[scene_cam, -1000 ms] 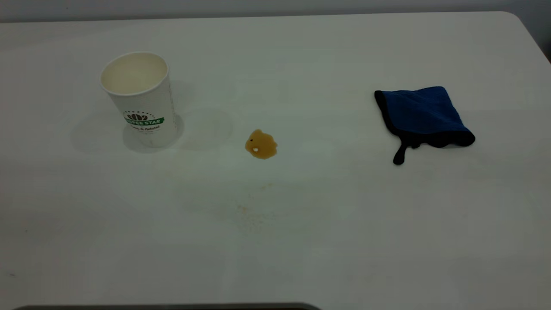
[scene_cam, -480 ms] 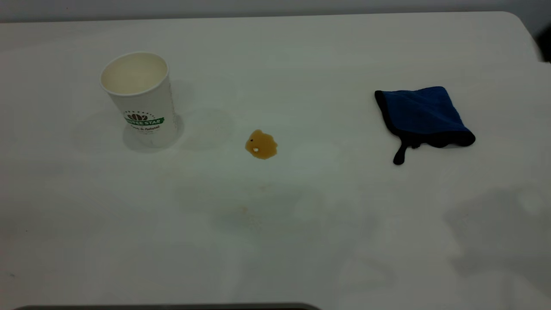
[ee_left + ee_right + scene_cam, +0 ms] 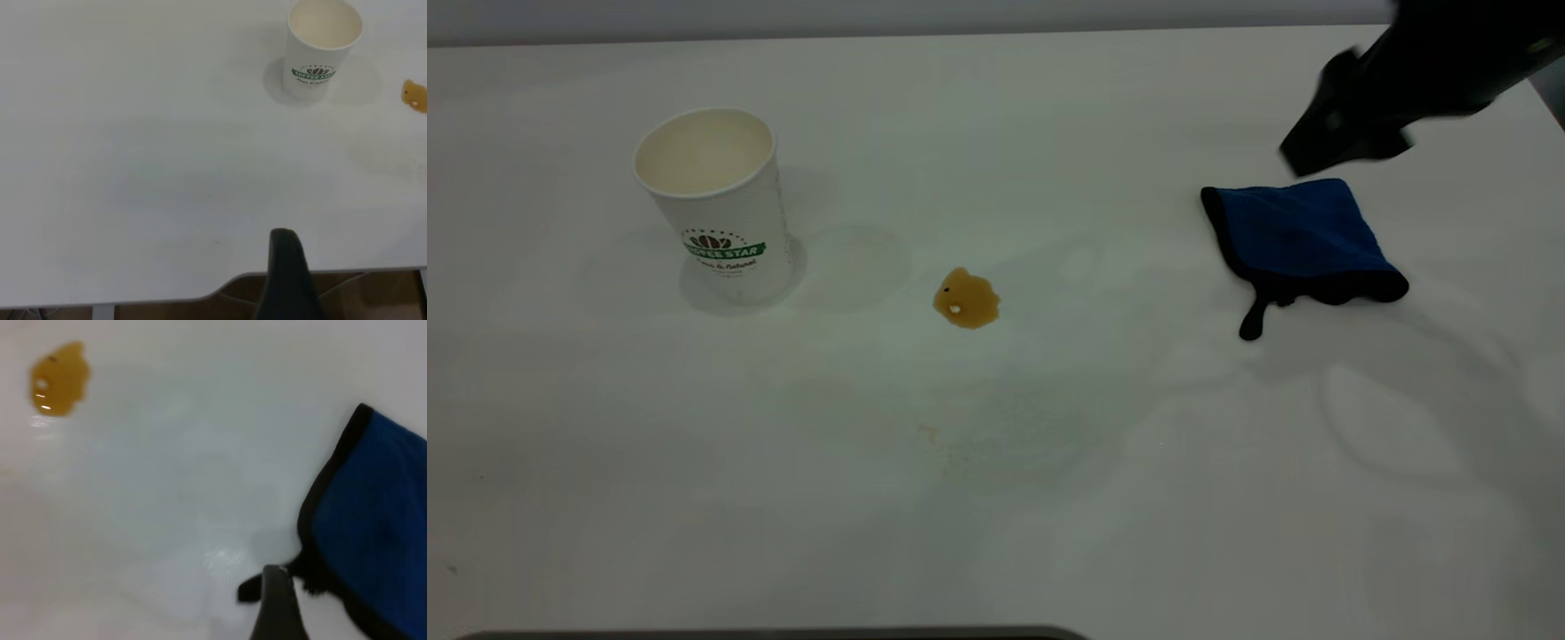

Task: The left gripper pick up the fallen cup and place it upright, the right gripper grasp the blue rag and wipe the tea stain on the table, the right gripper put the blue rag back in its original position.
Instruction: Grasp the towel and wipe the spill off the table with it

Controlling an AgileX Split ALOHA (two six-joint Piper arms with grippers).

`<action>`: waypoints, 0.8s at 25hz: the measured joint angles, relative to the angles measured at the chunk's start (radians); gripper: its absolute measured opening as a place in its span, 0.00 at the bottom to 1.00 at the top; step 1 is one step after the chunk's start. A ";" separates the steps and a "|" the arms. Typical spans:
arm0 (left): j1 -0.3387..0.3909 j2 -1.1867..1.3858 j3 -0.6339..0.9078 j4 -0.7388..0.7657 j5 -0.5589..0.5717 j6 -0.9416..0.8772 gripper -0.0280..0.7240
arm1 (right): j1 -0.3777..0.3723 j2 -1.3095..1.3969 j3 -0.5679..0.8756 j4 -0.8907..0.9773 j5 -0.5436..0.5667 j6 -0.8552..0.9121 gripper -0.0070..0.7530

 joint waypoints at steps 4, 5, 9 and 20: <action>0.000 0.000 0.000 0.000 -0.001 0.000 0.79 | 0.000 0.166 -0.112 0.011 -0.020 -0.028 0.79; 0.000 0.000 0.000 0.000 -0.001 0.000 0.79 | 0.000 0.201 -0.134 0.011 -0.024 -0.037 0.79; 0.000 0.000 0.000 0.000 -0.001 0.000 0.79 | 0.000 0.294 -0.188 0.011 -0.078 -0.067 0.79; 0.000 0.000 0.000 0.000 -0.001 0.001 0.79 | 0.000 0.407 -0.224 0.029 -0.177 -0.073 0.68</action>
